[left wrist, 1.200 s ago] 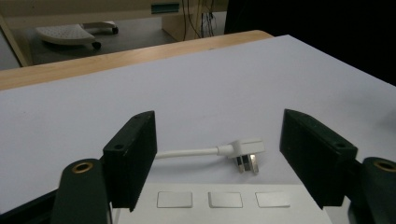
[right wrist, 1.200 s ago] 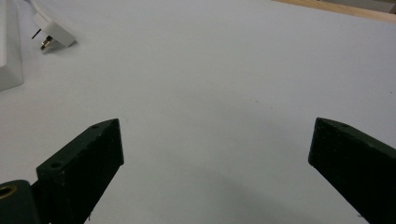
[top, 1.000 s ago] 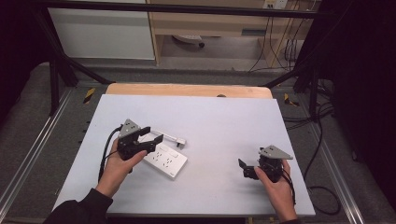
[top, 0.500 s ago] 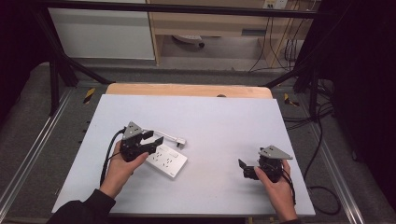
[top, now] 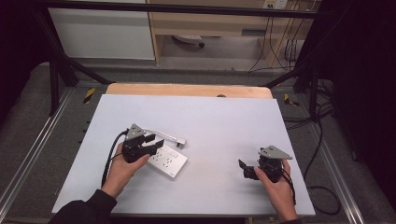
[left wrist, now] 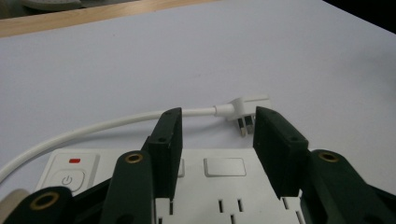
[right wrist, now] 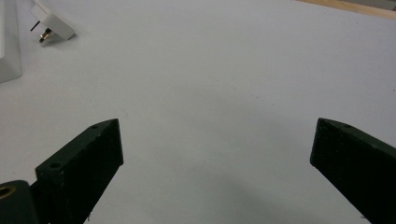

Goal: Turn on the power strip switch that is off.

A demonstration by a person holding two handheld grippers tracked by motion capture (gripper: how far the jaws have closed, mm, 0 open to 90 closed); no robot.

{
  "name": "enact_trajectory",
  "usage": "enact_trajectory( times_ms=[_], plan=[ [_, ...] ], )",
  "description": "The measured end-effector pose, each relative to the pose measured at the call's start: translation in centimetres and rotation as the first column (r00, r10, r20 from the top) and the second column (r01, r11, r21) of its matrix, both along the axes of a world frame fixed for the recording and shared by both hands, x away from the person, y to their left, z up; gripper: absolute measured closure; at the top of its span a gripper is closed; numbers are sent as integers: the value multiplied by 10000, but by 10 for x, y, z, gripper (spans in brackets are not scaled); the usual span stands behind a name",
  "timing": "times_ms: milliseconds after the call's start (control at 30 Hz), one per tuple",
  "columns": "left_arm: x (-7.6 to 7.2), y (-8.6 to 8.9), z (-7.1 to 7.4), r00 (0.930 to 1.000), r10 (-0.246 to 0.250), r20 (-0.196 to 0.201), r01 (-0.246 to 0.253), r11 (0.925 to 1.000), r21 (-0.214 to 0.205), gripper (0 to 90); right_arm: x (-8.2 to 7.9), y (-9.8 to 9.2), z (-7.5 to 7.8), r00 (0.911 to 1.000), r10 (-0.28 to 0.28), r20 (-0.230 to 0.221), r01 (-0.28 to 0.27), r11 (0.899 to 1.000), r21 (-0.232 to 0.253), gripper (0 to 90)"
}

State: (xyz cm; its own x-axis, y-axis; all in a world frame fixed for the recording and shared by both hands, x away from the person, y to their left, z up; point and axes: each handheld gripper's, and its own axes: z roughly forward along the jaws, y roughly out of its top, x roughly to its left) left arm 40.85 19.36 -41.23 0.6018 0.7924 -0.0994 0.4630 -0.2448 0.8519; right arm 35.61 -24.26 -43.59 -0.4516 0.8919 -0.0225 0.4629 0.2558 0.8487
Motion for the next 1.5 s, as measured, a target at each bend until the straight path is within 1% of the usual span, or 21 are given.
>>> enact_trajectory(
  times_ms=[167,233,300,400,433,567,633,733,900,1100,1267,1400,1500],
  plan=[
    [2,1,-3,9999,50,-124,-50,10000,19,569,0,0,0,10000,10,0,-10,10000,-4,29],
    [2,2,-4,9998,185,-49,-184,9997,167,590,0,0,0,10000,44,-10,-44,10000,-29,29],
    [3,2,-4,9997,240,-98,-239,9997,88,627,0,0,0,10000,46,-11,-46,10000,-47,29],
    [3,3,-5,9996,272,-88,-272,9996,87,651,0,1,0,10000,43,-23,-43,10000,-35,28],
    [3,3,-6,9996,265,-97,-264,9996,45,660,0,0,0,10000,48,-7,-48,10000,-49,28],
    [4,2,-8,9997,117,-236,-115,9999,88,694,0,1,0,10000,49,-42,-49,10000,-46,28],
    [4,0,-10,9996,4,-278,3,9997,247,716,0,1,0,10000,62,-54,-63,10000,-55,28],
    [4,-1,-12,9991,-88,-418,101,9995,315,744,0,1,0,10000,86,-31,-86,9999,-96,28],
    [5,-1,-15,9985,-154,-516,169,9994,305,762,0,1,-1,9999,106,-55,-106,9999,-94,28],
    [5,-2,-17,9988,-161,-464,178,9992,350,774,0,1,-1,9999,106,-54,-106,9999,-92,28],
    [5,-2,-18,9983,-267,-509,286,9989,363,803,0,1,-1,9999,128,-63,-129,9999,-115,28],
    [6,-2,-19,9982,-285,-531,305,9988,370,804,0,1,-1,9999,145,-70,-146,9998,-131,28],
    [7,-2,-21,9984,-252,-502,277,9984,501,803,0,2,-1,9998,166,-91,-167,9998,-130,28]
  ],
)
